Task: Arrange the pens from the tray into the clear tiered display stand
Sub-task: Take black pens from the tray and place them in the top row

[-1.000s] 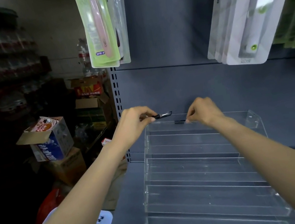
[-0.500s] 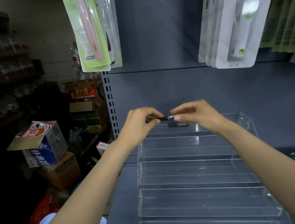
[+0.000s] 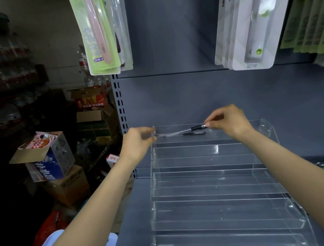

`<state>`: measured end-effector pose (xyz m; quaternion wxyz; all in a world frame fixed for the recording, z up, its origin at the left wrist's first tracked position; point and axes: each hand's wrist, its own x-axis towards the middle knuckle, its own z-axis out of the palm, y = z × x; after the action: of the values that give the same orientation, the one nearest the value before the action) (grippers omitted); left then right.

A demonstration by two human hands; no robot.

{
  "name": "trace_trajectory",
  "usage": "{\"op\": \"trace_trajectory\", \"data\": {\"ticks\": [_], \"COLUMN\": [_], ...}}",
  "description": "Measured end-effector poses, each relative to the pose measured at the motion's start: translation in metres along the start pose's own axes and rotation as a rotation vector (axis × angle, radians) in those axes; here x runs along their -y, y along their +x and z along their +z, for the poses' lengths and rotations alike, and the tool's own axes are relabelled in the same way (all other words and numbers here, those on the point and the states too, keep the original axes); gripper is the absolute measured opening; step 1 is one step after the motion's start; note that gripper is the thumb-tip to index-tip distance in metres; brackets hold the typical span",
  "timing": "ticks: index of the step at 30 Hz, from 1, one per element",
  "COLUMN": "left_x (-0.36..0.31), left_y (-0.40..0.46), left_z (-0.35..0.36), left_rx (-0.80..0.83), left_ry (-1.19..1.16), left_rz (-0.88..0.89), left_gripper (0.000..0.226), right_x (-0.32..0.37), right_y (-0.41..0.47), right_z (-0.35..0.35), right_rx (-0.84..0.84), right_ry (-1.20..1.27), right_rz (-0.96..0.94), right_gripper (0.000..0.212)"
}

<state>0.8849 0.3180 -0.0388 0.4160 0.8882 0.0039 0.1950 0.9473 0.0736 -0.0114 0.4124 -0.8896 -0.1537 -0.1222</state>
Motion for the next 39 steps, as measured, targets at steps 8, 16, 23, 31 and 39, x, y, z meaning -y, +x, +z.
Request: {"op": "trace_trajectory", "data": {"ticks": [8, 16, 23, 31, 39], "left_x": [0.008, 0.004, -0.009, 0.020, 0.148], "left_y": [-0.001, -0.003, -0.017, -0.071, -0.134], "left_z": [0.003, 0.007, 0.006, -0.037, -0.111], "left_rx": [-0.053, -0.123, -0.218, -0.209, -0.172], "left_ry": [-0.065, -0.019, 0.022, 0.039, 0.127], "left_rz": [-0.006, -0.028, -0.040, -0.029, -0.249], "left_gripper": [0.039, 0.035, 0.025, 0.008, 0.005], "right_x": [0.009, 0.012, 0.017, 0.089, 0.160], "right_y": [0.016, 0.025, 0.015, -0.038, -0.099], "right_z": [0.010, 0.015, 0.022, 0.078, 0.229], "right_rx": [0.157, 0.258, 0.146, 0.233, 0.459], "right_ry": [-0.183, -0.220, -0.099, 0.126, 0.096], "right_rz": [0.019, 0.009, -0.122, -0.290, -0.286], "right_gripper": [0.008, 0.011, 0.007, 0.011, 0.018]}}
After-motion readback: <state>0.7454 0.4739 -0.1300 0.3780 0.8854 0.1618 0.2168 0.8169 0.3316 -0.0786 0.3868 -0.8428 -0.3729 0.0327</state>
